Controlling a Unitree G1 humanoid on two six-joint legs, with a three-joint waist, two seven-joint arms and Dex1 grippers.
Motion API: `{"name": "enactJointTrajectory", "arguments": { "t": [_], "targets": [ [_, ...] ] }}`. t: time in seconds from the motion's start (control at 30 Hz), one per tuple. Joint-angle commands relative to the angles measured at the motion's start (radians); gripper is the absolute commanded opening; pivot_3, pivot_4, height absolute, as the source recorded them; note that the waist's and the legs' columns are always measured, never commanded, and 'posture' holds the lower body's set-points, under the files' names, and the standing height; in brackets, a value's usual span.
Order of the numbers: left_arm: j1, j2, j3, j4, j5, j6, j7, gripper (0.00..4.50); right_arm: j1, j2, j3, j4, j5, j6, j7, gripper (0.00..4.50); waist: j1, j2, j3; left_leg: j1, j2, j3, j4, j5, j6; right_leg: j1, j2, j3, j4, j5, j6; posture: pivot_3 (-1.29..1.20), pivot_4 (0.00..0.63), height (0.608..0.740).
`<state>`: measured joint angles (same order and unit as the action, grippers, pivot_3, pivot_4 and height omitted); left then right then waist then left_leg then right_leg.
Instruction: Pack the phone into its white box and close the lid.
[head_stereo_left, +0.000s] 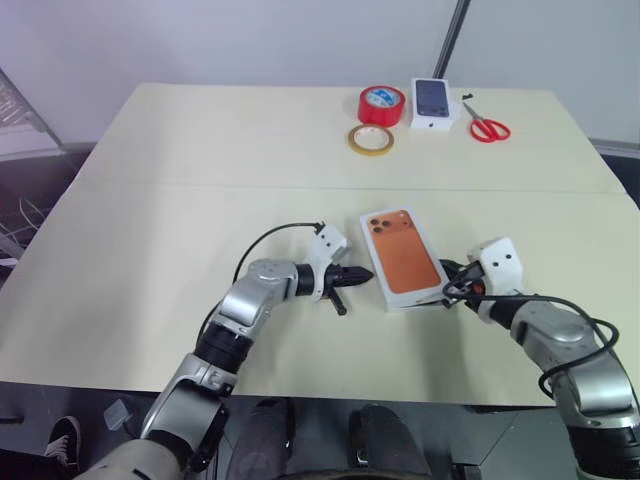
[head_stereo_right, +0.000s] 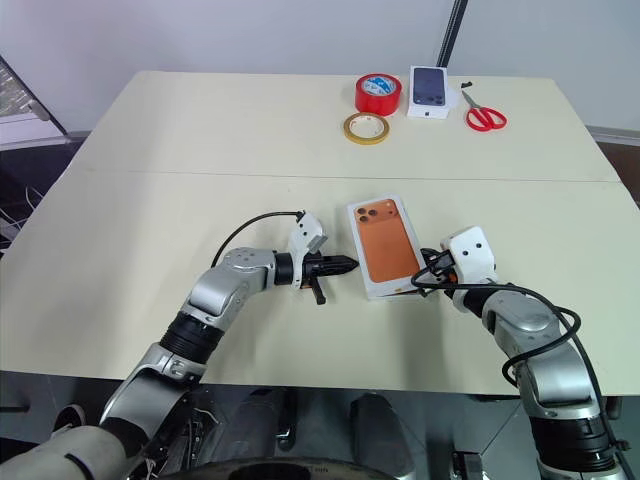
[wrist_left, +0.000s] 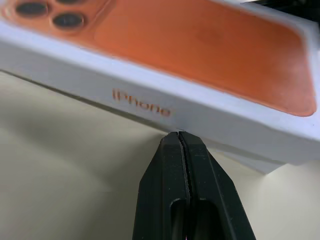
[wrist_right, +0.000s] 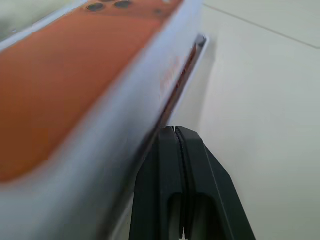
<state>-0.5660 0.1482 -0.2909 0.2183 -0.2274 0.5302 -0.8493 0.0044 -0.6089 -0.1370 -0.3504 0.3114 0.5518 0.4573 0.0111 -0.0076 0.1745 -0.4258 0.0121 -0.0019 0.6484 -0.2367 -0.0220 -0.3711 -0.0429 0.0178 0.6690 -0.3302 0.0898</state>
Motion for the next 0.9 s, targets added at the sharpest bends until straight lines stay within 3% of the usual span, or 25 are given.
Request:
{"name": "enactJointTrajectory", "arguments": {
  "t": [0.03,0.27,0.43,0.9],
  "targets": [
    [-0.017,0.008,0.032,-0.011,-0.012,-0.018,0.002,0.00,-0.002,-0.009,-0.039,-0.035,-0.015,-0.028,-0.002,0.03,0.000,0.000,0.000,0.000,0.000,0.000,0.000,0.000,0.000,0.000,0.000,0.000,0.000,0.000,0.000,0.00,0.150,0.740],
    [-0.019,0.011,0.057,0.003,-0.014,-0.021,0.011,0.00,-0.066,-0.007,-0.062,0.028,-0.030,-0.051,-0.001,0.03,0.000,0.000,0.000,0.000,0.000,0.000,0.000,0.000,0.000,0.000,0.000,0.000,0.000,0.000,0.000,0.00,0.150,0.740],
    [-0.036,-0.046,0.086,0.055,-0.001,-0.081,0.083,0.00,-0.114,0.016,-0.068,0.017,0.019,-0.050,0.031,0.03,0.001,0.000,0.000,0.000,0.000,0.000,0.000,0.000,0.000,0.000,0.000,0.000,0.001,0.000,0.000,0.00,0.150,0.740],
    [-0.065,-0.134,0.060,0.100,0.013,-0.116,0.107,0.00,-0.082,0.017,-0.034,-0.041,0.052,-0.008,0.088,0.03,0.002,0.000,0.000,0.000,0.000,0.000,0.001,0.000,0.000,0.000,0.000,0.000,0.001,0.000,0.000,0.00,0.150,0.740]
  ]
}}
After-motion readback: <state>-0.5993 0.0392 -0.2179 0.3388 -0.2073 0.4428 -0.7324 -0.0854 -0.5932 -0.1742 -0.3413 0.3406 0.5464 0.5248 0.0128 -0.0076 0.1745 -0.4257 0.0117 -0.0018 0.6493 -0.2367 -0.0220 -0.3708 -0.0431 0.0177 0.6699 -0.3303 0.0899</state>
